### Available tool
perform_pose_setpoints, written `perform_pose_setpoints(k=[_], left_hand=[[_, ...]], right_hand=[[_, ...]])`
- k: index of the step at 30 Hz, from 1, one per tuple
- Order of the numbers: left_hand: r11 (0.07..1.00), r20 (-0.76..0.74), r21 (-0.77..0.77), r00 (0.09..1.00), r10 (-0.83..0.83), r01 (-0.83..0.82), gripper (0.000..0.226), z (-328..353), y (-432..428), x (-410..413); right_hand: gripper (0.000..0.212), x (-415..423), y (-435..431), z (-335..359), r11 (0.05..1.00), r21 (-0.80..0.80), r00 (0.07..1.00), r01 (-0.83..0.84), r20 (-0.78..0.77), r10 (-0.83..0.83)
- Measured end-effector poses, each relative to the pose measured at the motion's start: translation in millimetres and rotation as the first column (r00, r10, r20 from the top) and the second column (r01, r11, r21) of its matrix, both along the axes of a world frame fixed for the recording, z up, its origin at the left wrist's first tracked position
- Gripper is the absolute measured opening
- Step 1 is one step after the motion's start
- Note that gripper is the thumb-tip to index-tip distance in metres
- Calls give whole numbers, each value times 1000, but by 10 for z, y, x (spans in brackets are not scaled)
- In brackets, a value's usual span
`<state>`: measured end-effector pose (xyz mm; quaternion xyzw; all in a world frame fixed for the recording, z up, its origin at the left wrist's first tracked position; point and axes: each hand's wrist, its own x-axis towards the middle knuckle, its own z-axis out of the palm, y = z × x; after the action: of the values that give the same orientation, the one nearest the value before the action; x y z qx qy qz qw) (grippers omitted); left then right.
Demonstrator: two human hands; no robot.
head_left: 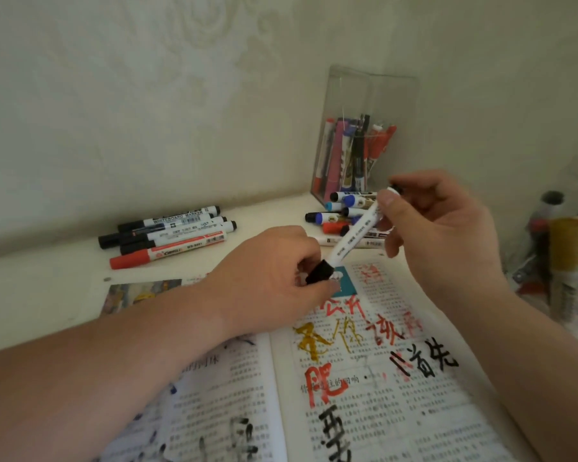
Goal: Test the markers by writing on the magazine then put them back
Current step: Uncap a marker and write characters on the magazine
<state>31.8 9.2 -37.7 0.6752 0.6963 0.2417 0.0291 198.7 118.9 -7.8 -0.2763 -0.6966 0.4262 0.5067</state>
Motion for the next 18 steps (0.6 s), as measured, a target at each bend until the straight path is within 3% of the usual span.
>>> perform_pose_setpoints(k=[2,3,6,8,10,12,18], left_hand=[[986,-201,-165,979,-23,-11,47,38,6,-51],[969,-228,-247,973,-46,-12,56,61,-3,-70],[927,-193,-374,977,-88,10,70,94,-65,-122],[911,-174,-411,978,-113,32,73,100,-126,-174],[905,-146,-420,979,-143,70,73,97,-172,-233],[913,-118,-395,980,-160,101,71,86,-185,-274],[948,-65,-289,985,-162,137,64,95,-189,-286]], right_hand=[[12,13,40,38,995,-29,994,95,-49,-96],[12,12,57,77,990,-57,986,131,-96,-136],[11,-67,124,224,971,-204,951,126,-254,-176],[8,-235,174,307,948,-319,952,26,-280,-120],[1,-510,200,360,889,-446,972,-102,-237,-7],[12,-835,163,397,801,-560,972,-213,-202,118],[5,-1705,-98,421,718,-635,934,-286,-17,357]])
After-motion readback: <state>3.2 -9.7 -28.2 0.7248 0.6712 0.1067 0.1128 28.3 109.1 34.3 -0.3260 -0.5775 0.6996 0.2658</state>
